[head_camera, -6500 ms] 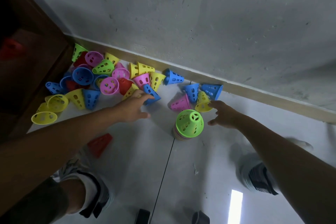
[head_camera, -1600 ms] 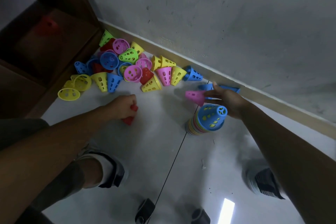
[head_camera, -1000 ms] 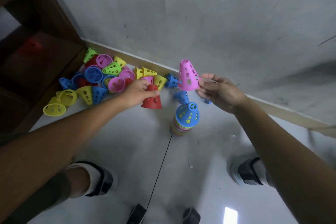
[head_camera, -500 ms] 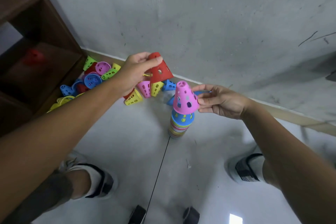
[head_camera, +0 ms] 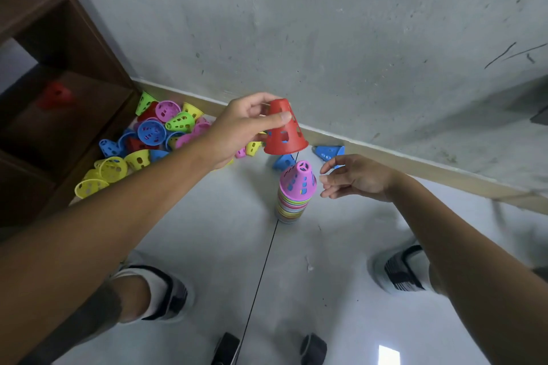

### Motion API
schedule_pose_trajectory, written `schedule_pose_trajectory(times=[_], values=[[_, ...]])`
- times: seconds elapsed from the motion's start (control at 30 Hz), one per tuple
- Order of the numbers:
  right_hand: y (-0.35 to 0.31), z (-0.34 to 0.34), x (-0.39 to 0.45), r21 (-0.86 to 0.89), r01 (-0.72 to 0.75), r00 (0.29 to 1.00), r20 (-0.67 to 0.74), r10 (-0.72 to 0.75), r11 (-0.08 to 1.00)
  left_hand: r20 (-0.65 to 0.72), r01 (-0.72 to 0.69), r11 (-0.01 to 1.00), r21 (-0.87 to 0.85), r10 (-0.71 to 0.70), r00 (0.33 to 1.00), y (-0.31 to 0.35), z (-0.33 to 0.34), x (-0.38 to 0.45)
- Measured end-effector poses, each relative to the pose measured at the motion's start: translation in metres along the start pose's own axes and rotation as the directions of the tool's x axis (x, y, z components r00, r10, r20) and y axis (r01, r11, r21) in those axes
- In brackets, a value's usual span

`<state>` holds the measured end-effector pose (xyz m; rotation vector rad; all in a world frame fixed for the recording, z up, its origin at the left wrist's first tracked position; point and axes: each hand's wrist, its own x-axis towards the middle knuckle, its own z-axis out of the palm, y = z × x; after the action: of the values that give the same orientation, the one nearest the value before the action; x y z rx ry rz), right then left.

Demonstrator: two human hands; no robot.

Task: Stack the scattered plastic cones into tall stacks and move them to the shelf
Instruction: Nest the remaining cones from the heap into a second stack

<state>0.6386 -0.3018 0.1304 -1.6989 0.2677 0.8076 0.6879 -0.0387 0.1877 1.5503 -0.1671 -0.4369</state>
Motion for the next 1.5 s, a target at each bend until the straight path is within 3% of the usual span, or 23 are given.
schedule_pose_trajectory(times=[0.37,0.67,0.87,1.2,1.37,1.5], values=[[0.032,-0.022,0.010,0.109,0.017,0.944,-0.329,0.020,0.994,0.194,-0.051,0.963,0.263,-0.001,0.981,-0.040,0.027,-0.008],[0.045,-0.026,0.019,0.132,-0.011,0.923,-0.380,0.061,0.991,0.192,-0.089,0.873,0.480,-0.005,0.981,-0.079,0.027,-0.007],[0.046,-0.025,0.033,0.133,-0.027,0.917,-0.392,0.078,0.991,0.129,0.040,0.820,0.570,-0.138,0.982,-0.109,-0.024,-0.001],[0.053,-0.026,0.077,0.051,-0.020,0.890,-0.454,0.041,0.998,-0.126,0.122,0.579,0.806,-0.033,0.991,-0.164,-0.097,0.023],[0.060,-0.024,0.104,0.049,-0.042,0.895,-0.442,0.059,0.998,-0.068,0.100,0.424,0.900,-0.090,0.994,-0.186,-0.117,0.034],[0.064,-0.025,0.122,0.070,-0.077,0.909,-0.405,0.099,0.995,-0.058,0.082,0.364,0.928,-0.076,0.995,-0.193,-0.128,0.046]])
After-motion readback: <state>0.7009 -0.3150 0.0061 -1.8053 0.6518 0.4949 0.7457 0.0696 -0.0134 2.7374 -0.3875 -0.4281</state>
